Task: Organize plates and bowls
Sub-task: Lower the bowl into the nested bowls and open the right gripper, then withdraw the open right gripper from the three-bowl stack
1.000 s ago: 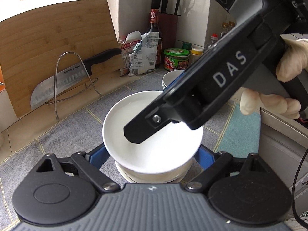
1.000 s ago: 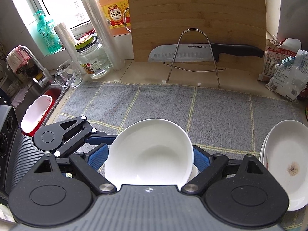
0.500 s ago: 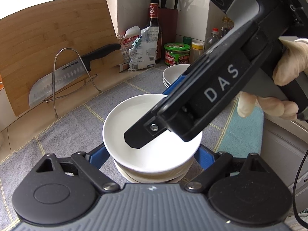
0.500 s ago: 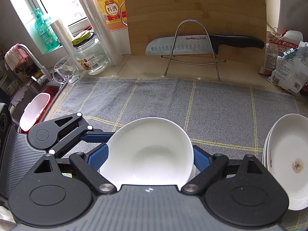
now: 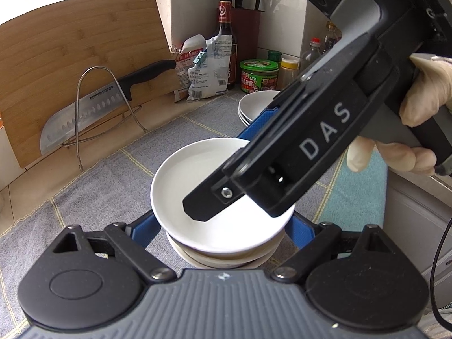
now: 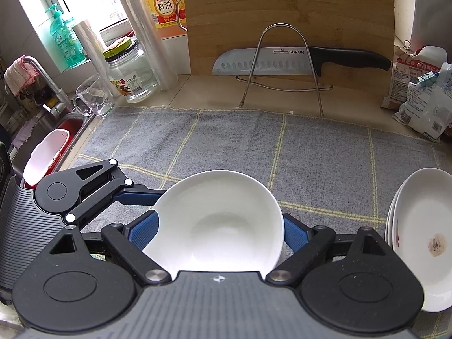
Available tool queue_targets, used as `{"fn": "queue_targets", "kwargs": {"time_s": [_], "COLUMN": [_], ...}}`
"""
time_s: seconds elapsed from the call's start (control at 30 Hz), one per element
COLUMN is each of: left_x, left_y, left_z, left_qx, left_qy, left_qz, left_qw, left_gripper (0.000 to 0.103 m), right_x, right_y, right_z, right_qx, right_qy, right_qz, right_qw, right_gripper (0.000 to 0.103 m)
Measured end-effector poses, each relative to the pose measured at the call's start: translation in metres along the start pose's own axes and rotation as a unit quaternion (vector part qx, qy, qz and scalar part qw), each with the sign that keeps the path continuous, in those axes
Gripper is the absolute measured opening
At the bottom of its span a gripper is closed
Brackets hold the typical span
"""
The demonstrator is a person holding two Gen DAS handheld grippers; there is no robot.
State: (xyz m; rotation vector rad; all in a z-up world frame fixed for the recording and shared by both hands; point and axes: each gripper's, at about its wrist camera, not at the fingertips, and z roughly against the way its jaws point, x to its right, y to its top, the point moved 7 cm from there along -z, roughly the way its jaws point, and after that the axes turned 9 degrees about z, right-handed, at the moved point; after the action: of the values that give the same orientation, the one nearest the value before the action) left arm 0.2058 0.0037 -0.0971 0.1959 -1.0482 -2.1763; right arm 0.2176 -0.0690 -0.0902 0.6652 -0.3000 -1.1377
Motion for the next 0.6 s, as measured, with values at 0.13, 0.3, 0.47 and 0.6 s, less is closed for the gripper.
{"fn": "queue_targets", "kwargs": {"time_s": [0.13, 0.3, 0.47, 0.6], "left_x": [0.0, -0.003, -0.006, -0.008], "left_y": [-0.001, -0.003, -0.01, -0.018], "left_z": [-0.001, 0.006, 0.011, 0.014], "left_qx": [0.004, 0.008, 0.002, -0.004], "left_qy": [-0.002, -0.003, -0.002, -0.001], "left_qz": [-0.001, 0.003, 0.004, 0.007], "left_qw": [1.0, 1.0, 1.0, 1.0], "left_gripper": [0.096, 0.097, 0.098, 0.098], "right_x": [0.001, 0.002, 0.001, 0.0], "right_y": [0.0, 0.001, -0.006, -0.018], "right_z": [0.001, 0.006, 0.011, 0.012], "right_qx": [0.007, 0.019, 0.032, 0.048], "right_qy": [-0.001, -0.004, -0.034, -0.091], "right_qz": [0.0, -0.004, -0.003, 0.017], "right_qw": [1.0, 1.0, 0.999, 0.995], "right_gripper": [0.103, 0.103, 0.103, 0.103]}}
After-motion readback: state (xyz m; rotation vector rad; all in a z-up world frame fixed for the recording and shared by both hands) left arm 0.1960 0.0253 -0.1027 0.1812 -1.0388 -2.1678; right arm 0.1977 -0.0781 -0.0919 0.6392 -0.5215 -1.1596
